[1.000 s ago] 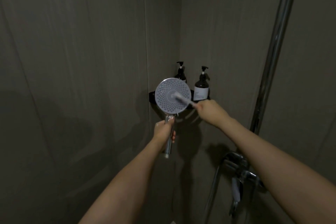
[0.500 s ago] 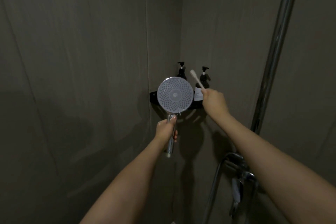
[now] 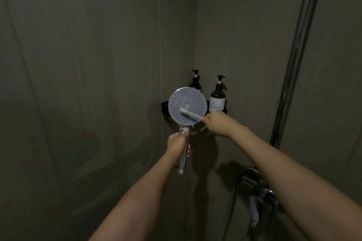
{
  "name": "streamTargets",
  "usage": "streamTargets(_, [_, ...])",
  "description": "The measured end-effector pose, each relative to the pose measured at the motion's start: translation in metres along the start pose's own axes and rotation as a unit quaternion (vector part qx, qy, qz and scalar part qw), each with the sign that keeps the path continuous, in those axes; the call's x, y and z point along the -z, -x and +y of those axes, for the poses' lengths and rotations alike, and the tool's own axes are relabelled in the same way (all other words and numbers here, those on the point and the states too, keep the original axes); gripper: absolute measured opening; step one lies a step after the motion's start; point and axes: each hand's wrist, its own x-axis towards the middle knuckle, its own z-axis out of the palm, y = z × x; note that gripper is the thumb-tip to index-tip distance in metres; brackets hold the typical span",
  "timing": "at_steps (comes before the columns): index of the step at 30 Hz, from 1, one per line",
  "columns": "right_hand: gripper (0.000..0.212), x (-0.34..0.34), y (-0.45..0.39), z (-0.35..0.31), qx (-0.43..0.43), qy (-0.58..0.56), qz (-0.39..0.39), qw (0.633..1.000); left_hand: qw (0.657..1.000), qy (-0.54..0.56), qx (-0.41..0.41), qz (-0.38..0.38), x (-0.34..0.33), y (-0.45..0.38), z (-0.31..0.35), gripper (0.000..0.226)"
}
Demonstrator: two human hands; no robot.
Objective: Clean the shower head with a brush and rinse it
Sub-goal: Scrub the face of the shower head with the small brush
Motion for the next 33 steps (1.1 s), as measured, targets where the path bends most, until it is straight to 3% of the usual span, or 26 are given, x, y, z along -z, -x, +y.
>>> streamTargets(3, [0.037, 0.013, -0.003, -0.001, -0.018, -0.045, 0.183, 0.982, 1.0, 0.001, 0.001, 0.003, 0.0, 0.0, 0.0, 0.033])
streamTargets(5, [0.04, 0.015, -0.006, 0.0, -0.046, -0.093, 0.226, 0.968, 1.0, 0.0, -0.002, -0.006, -0.001, 0.0, 0.003, 0.032])
streamTargets(9, [0.034, -0.006, -0.011, -0.014, -0.048, -0.03, 0.02, 0.998, 1.0, 0.006, -0.007, -0.002, -0.007, 0.0, 0.006, 0.033])
streamTargets(11, [0.036, -0.005, -0.009, -0.017, -0.021, -0.02, -0.008, 1.0, 1.0, 0.005, -0.009, 0.003, -0.005, -0.002, 0.006, 0.032])
streamTargets(15, [0.04, 0.016, -0.011, -0.01, -0.02, -0.074, 0.245, 0.967, 1.0, -0.015, -0.025, 0.006, -0.002, -0.002, 0.011, 0.033])
streamTargets(17, [0.039, 0.017, -0.014, -0.006, -0.042, -0.094, 0.281, 0.954, 0.999, -0.017, -0.033, 0.007, -0.005, -0.002, 0.014, 0.035])
streamTargets(18, [0.039, 0.014, -0.015, -0.007, -0.047, -0.1, 0.251, 0.962, 0.999, -0.018, -0.037, 0.005, -0.006, -0.001, 0.015, 0.035])
streamTargets(21, [0.033, 0.003, -0.01, -0.016, -0.022, -0.033, 0.014, 0.999, 0.999, -0.016, -0.039, 0.006, -0.006, -0.002, 0.013, 0.034])
streamTargets(22, [0.03, 0.002, -0.007, -0.017, -0.001, -0.005, -0.025, 1.0, 0.999, -0.014, -0.038, 0.01, -0.005, -0.003, 0.012, 0.034])
streamTargets(24, [0.031, 0.004, -0.008, -0.017, 0.036, 0.028, 0.041, 0.998, 0.999, -0.016, -0.04, 0.011, -0.003, -0.005, 0.01, 0.033])
streamTargets(27, [0.043, 0.016, -0.014, -0.011, -0.028, -0.109, 0.223, 0.968, 0.999, -0.023, -0.045, 0.013, -0.004, -0.005, 0.012, 0.034])
streamTargets(29, [0.044, 0.018, -0.017, -0.011, -0.057, -0.114, 0.267, 0.955, 0.998, -0.036, -0.052, 0.013, -0.006, -0.005, 0.013, 0.036])
streamTargets(30, [0.041, 0.018, -0.017, -0.012, -0.041, -0.075, 0.229, 0.97, 0.998, -0.045, -0.053, 0.011, -0.008, -0.005, 0.012, 0.037])
streamTargets(33, [0.032, 0.013, -0.01, -0.018, 0.001, 0.036, -0.01, 0.999, 0.998, -0.046, -0.052, 0.005, -0.009, -0.006, 0.007, 0.036])
